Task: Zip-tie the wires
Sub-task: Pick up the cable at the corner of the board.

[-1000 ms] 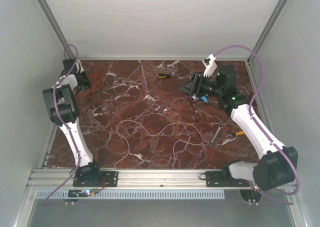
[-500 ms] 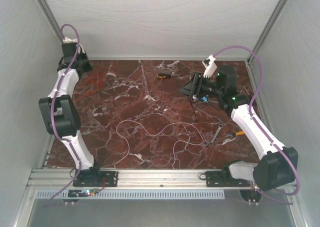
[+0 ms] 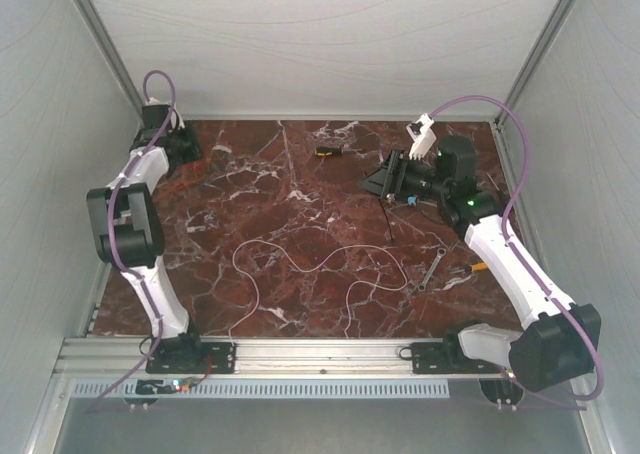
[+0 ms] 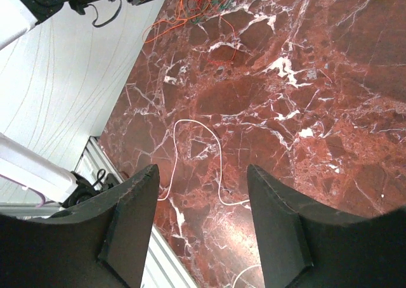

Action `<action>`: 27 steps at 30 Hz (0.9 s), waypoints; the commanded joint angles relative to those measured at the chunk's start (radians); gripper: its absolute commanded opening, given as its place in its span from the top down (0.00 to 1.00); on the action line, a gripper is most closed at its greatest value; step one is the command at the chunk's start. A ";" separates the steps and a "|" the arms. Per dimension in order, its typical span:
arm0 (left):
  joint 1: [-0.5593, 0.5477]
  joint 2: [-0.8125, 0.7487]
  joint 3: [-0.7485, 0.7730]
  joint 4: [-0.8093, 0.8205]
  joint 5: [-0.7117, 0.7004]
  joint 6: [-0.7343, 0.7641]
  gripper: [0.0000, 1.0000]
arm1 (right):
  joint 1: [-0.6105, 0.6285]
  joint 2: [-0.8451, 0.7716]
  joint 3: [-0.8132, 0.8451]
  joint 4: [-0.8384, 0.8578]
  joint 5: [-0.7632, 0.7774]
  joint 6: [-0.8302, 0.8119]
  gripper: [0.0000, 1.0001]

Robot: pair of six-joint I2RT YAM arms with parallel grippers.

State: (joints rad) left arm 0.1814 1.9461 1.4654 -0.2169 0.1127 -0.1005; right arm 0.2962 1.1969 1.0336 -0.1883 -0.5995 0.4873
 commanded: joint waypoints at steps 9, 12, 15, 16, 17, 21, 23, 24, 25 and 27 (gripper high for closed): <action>-0.048 0.125 0.079 0.058 -0.172 0.017 0.62 | 0.009 -0.072 0.006 -0.089 0.026 -0.050 0.45; -0.049 0.102 0.065 0.081 -0.185 0.016 0.64 | 0.009 -0.076 -0.002 -0.087 0.026 -0.051 0.45; -0.049 0.087 0.051 0.103 -0.194 0.014 0.63 | 0.009 -0.070 -0.004 -0.085 0.024 -0.050 0.45; -0.048 0.090 0.052 0.104 -0.196 0.017 0.63 | 0.009 -0.067 -0.004 -0.085 0.021 -0.050 0.45; -0.049 0.094 0.055 0.103 -0.201 0.018 0.64 | 0.010 -0.065 -0.004 -0.086 0.018 -0.051 0.45; -0.049 0.126 0.078 0.094 -0.216 0.020 0.67 | 0.009 -0.064 -0.001 -0.094 0.021 -0.059 0.45; -0.049 0.137 0.091 0.092 -0.207 0.020 0.69 | 0.009 -0.066 0.000 -0.097 0.024 -0.060 0.45; -0.049 0.138 0.095 0.094 -0.203 0.021 0.70 | 0.009 -0.066 0.000 -0.097 0.025 -0.059 0.45; -0.049 0.140 0.097 0.095 -0.203 0.025 0.71 | 0.009 -0.066 0.000 -0.097 0.026 -0.060 0.45; -0.048 0.146 0.106 0.096 -0.205 0.031 0.73 | 0.009 -0.065 0.000 -0.097 0.026 -0.059 0.45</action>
State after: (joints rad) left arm 0.1318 2.0716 1.5040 -0.1650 -0.0784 -0.0837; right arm 0.2989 1.1458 1.0332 -0.2817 -0.5770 0.4423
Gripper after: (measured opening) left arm 0.287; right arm 0.551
